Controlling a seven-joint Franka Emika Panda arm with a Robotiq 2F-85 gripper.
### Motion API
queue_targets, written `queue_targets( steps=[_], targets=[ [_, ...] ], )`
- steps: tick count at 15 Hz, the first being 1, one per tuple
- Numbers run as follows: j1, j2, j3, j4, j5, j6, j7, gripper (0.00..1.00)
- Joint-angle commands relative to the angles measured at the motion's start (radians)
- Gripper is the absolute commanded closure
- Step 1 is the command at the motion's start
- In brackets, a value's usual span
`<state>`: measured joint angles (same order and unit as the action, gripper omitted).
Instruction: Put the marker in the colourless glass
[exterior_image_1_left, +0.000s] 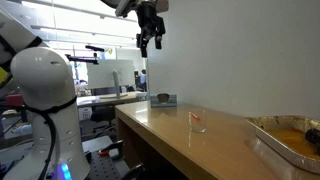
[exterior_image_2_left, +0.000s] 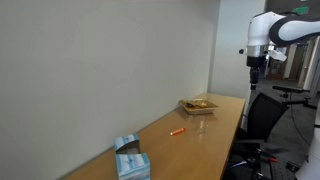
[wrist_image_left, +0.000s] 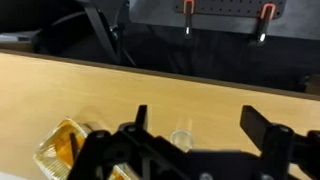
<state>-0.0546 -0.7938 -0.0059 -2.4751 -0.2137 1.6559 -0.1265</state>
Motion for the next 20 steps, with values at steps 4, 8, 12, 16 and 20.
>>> queue_targets(
  steps=[4,8,12,16,20],
  targets=[
    [0.023,0.001,-0.016,0.003,-0.011,-0.006,0.013,0.00],
    [0.023,0.001,-0.016,0.003,-0.011,-0.006,0.013,0.00],
    [0.023,0.001,-0.016,0.003,-0.011,-0.006,0.013,0.00],
    [0.023,0.001,-0.016,0.003,-0.011,-0.006,0.013,0.00],
    [0.065,0.049,-0.031,0.034,-0.061,0.092,-0.096,0.00]
  ],
)
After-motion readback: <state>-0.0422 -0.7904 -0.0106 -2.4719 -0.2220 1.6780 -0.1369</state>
